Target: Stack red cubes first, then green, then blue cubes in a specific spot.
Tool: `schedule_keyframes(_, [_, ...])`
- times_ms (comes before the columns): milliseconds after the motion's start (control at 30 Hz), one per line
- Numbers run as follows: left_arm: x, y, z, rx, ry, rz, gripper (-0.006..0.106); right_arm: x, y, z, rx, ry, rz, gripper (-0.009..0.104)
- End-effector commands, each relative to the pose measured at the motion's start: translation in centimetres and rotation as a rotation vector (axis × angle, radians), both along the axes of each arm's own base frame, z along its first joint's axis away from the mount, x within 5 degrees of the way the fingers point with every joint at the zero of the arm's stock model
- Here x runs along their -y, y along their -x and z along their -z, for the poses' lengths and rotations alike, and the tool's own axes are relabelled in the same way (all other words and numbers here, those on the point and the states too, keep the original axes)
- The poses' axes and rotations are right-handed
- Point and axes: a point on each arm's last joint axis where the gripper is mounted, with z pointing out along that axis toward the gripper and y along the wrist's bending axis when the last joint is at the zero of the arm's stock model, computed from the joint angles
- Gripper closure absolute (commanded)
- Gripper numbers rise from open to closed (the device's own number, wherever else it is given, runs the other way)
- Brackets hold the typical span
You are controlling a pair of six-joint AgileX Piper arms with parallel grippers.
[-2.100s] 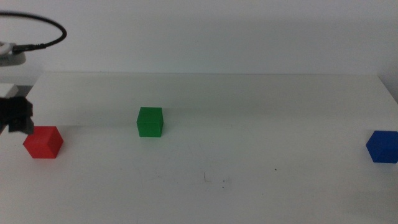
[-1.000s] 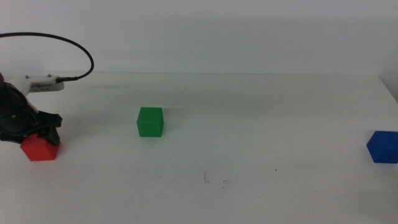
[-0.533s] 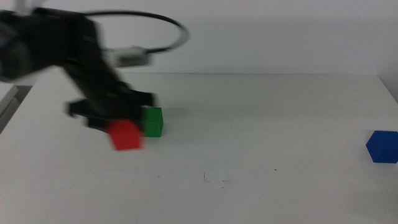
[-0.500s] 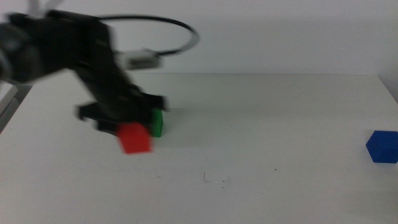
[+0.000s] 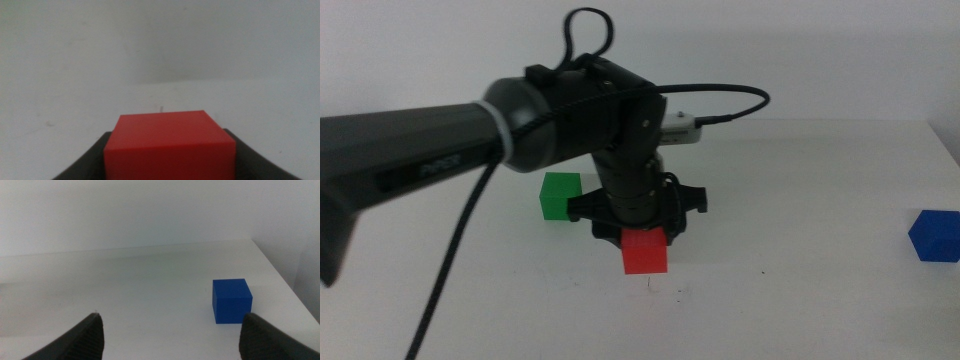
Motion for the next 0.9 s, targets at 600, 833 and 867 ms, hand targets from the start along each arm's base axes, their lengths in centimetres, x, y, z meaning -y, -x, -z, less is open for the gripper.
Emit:
schedule_keyframes(600, [2.7,-1.7,4.8,0.026,0.047,0.006,0.102,0.0,0.0,0.0,0.013,0.015,0.002,0.002])
schedule_keyframes(833, [3.0,-1.8,6.6,-0.008,0.037,0.024,0.1,0.0,0.0,0.0,0.013,0.015,0.002,0.002])
schedule_keyframes(867, [3.0,-1.9,6.6,-0.006,0.039,0.027,0.098,0.0,0.0,0.0,0.013,0.015,0.002,0.002])
